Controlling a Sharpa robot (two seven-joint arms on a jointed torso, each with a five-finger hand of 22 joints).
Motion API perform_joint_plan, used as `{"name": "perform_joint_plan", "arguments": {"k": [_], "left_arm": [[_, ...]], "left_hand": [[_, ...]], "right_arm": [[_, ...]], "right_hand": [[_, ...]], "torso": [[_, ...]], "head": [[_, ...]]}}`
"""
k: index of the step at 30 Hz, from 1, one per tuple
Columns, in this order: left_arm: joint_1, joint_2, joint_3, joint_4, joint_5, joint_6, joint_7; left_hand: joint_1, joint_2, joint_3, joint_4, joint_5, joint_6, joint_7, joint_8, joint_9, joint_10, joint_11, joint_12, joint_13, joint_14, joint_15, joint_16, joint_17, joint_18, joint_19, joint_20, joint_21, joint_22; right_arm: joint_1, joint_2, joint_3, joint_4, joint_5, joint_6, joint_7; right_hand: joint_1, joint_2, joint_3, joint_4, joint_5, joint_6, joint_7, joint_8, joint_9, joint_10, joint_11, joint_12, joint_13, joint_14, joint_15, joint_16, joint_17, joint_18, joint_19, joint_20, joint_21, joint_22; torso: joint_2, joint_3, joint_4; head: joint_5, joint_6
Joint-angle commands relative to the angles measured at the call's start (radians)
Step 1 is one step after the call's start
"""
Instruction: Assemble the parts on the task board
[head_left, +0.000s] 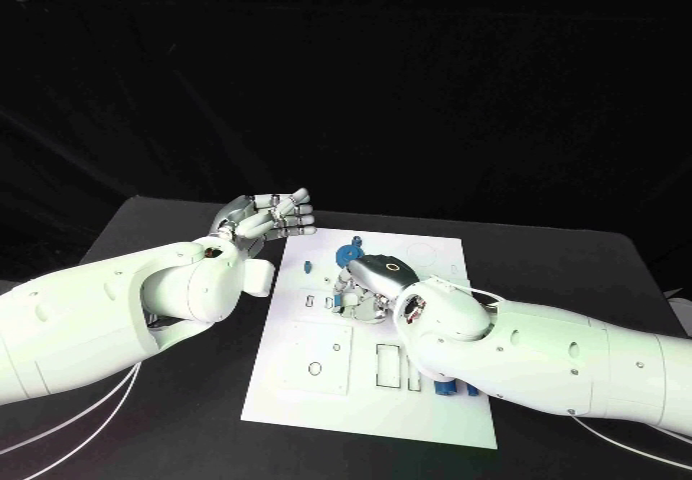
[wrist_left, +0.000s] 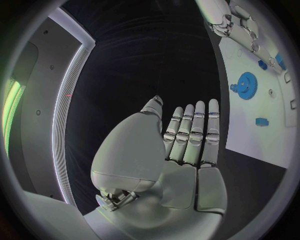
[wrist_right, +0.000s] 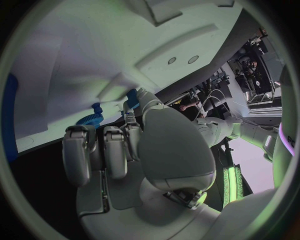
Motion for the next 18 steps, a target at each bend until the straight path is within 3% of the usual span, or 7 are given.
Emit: {"name": "perform_joint_plan", "arguments": {"k": [1,10,18], "left_arm": [[0.001,0.001,0.001,0.001,0.001,0.017,0.004],[0.001,0.001,0.001,0.001,0.001,0.018,0.004],[0.001,0.001,0.001,0.001,0.001,0.018,0.003]], "left_hand": [[0.010,0.004,-0.003,-0.005,-0.004,0.007,0.002,-0.004,0.000,0.003,0.002,-0.003,0.000,-0.002,0.001,-0.006,0.001,0.009,-0.008,0.001,0.004,0.002],[0.010,0.004,-0.003,-0.005,-0.004,0.007,0.002,-0.004,0.000,0.003,0.002,-0.003,0.000,-0.002,0.001,-0.006,0.001,0.009,-0.008,0.001,0.004,0.002],[0.010,0.004,-0.003,-0.005,-0.004,0.007,0.002,-0.004,0.000,0.003,0.002,-0.003,0.000,-0.002,0.001,-0.006,0.001,0.009,-0.008,0.001,0.004,0.002]], "right_arm": [[-0.005,-0.003,-0.004,-0.003,-0.021,0.033,-0.033],[-0.006,-0.003,-0.004,-0.003,-0.023,0.036,-0.038],[-0.006,-0.001,-0.004,-0.001,-0.023,0.019,-0.045]], "right_hand": [[-0.010,-0.006,-0.003,0.004,0.008,0.005,-0.002,0.008,0.002,-0.004,0.003,-0.002,0.075,0.098,-0.006,-0.001,0.235,-0.005,0.043,-0.006,-0.003,0.199],[-0.028,-0.023,-0.011,0.010,0.010,-0.005,0.002,0.007,0.002,-0.014,0.006,-0.013,0.064,0.097,-0.004,-0.002,0.233,-0.004,0.041,-0.004,-0.007,0.196],[-0.044,-0.038,-0.016,0.019,0.008,-0.038,0.016,-0.008,-0.004,-0.025,0.017,-0.024,0.053,0.096,0.005,-0.004,0.228,-0.003,0.037,0.001,-0.014,0.192]], "torso": [[0.001,-0.0003,-0.0005],[0.000,-0.0003,-0.0005],[0.000,-0.0002,-0.0005]], "head": [[0.000,0.001],[-0.001,0.001],[-0.001,0.001]]}}
